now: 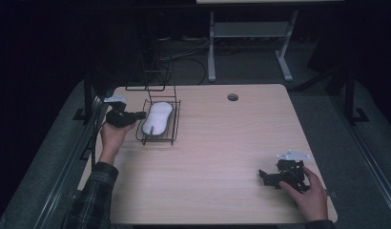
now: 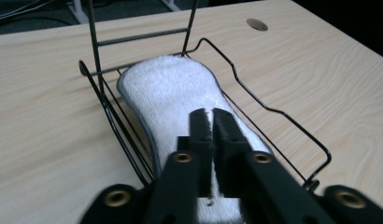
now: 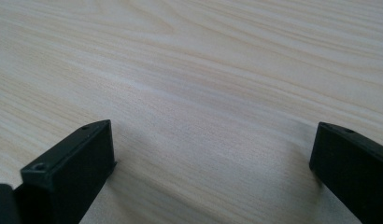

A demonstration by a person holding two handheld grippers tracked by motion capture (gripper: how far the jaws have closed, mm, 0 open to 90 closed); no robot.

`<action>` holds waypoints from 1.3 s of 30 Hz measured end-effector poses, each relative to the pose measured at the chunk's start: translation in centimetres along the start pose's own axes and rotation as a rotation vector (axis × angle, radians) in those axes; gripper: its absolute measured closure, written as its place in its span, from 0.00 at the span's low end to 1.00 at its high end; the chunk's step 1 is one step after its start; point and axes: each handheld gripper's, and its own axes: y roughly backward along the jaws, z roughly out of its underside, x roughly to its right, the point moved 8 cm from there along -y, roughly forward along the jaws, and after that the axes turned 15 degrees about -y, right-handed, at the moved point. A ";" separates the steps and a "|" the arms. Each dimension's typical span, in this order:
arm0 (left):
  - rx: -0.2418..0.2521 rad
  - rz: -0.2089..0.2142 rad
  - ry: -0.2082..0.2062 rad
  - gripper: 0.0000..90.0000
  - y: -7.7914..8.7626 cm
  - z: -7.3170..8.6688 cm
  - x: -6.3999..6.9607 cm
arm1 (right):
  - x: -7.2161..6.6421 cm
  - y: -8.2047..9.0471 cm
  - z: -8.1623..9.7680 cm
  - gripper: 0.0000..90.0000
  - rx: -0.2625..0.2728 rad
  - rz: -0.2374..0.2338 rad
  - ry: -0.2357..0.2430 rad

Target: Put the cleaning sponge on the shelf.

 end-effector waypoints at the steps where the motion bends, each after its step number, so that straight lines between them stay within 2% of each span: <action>1: -0.006 -0.001 0.002 0.91 0.1 0.1 0.1 | 0.0 0.0 0.0 0.00 0.000 0.000 0.000; 9: -0.048 -0.038 -0.018 0.65 1.5 1.4 1.2 | 0.0 0.0 0.0 0.00 0.000 0.000 0.000; 12: -0.069 -0.036 -0.028 0.58 1.9 1.8 1.7 | 0.0 0.0 0.0 0.00 0.000 0.000 0.000; 18: -0.085 -0.073 -0.062 0.44 2.6 2.5 2.3 | 0.0 0.0 0.0 0.00 0.000 0.000 0.000; 21: -0.098 -0.077 -0.069 0.37 3.1 2.7 2.6 | 0.0 0.0 0.0 0.00 -0.001 -0.001 0.001; 22: -0.086 -0.082 -0.059 0.36 3.4 2.7 2.8 | 0.0 0.0 0.0 0.00 -0.001 -0.001 0.001; 24: -0.096 -0.084 -0.076 0.32 3.8 2.9 3.0 | 0.0 0.0 0.0 0.00 -0.001 -0.001 0.001; 25: -0.099 -0.086 -0.072 0.29 3.8 3.0 3.2 | 0.0 0.0 0.0 0.00 0.000 -0.001 0.001; 29: -0.114 -0.089 -0.075 0.23 4.7 3.6 4.0 | 0.0 0.0 0.0 0.00 -0.001 -0.001 0.001; 39: -0.128 -0.082 -0.085 0.21 6.0 5.2 5.8 | 0.0 0.0 0.0 0.00 -0.001 -0.001 0.001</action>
